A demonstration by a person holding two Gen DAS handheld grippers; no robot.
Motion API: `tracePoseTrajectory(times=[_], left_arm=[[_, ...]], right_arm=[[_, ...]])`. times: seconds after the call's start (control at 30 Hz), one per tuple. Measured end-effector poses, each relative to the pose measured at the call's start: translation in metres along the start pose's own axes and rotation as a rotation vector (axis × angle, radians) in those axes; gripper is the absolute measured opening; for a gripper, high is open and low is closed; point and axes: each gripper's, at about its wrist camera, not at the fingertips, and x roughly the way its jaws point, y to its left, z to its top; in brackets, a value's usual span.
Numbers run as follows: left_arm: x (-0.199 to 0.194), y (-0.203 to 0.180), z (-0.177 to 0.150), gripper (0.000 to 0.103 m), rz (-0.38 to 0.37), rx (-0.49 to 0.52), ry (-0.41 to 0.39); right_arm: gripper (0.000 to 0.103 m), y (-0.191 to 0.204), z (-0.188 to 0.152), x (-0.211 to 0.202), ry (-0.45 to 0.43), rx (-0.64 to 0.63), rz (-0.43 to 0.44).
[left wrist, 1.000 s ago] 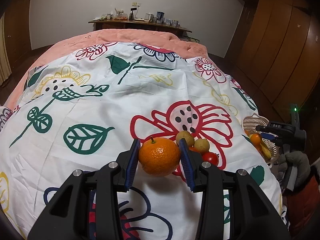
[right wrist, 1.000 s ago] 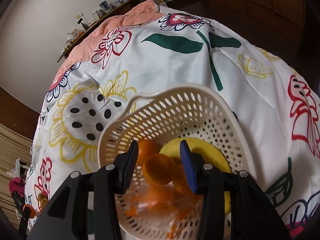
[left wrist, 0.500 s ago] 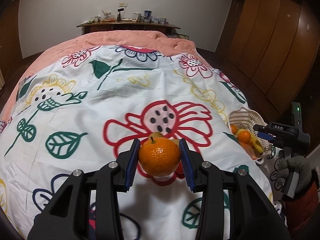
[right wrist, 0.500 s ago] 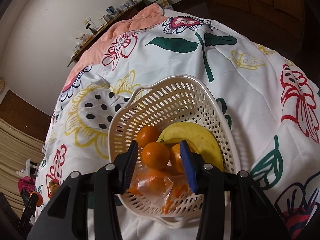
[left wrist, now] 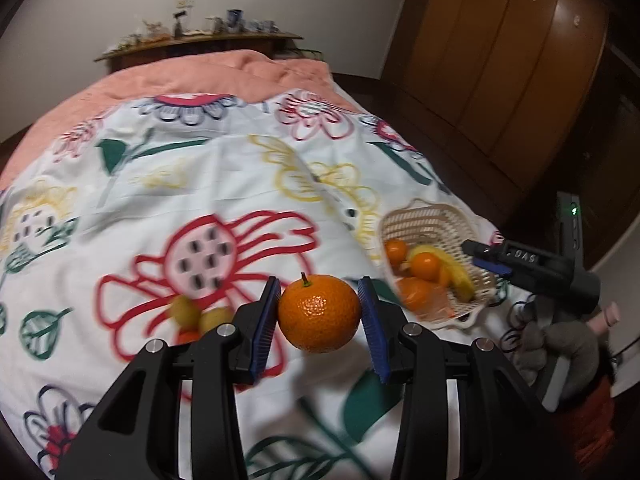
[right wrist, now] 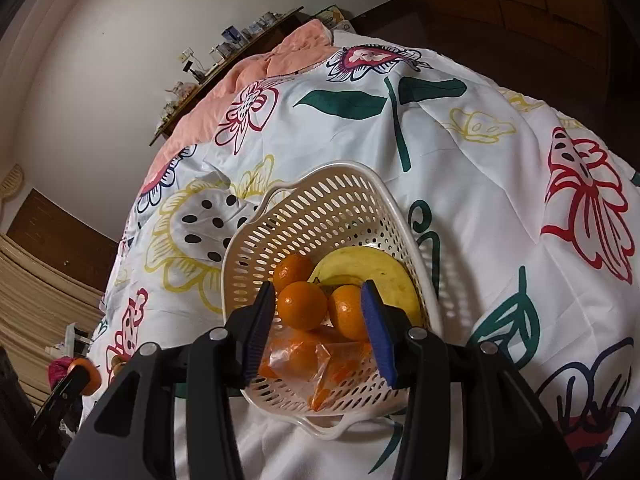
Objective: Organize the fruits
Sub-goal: 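Carry the tangerine into the basket and open the left tool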
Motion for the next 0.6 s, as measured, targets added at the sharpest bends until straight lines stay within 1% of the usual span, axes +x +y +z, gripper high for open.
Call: tracePoseTrajectory(times=[0.07,0.27,0.47,0.6], left_arm=[[0.011,-0.010,0.008,0.041,-0.028,0.005,0.018],[0.041,-0.037,0.025,0.041,-0.075,0.018,0.062],[0.070,-0.066,0.033,0.041,-0.092,0.059,0.090],[0.080,-0.078,0.035,0.041,-0.096,0.078,0.101]], right_arm=[[0.045,-0.003,0.000,-0.002,-0.005,0.007,0.008],[0.045,-0.012,0.001,-0.008,-0.024,0.015,0.016],[0.045,-0.014,-0.001,-0.010,-0.030,0.009,0.028],[0.045,-0.011,-0.002,-0.010,-0.033,-0.005,0.032]])
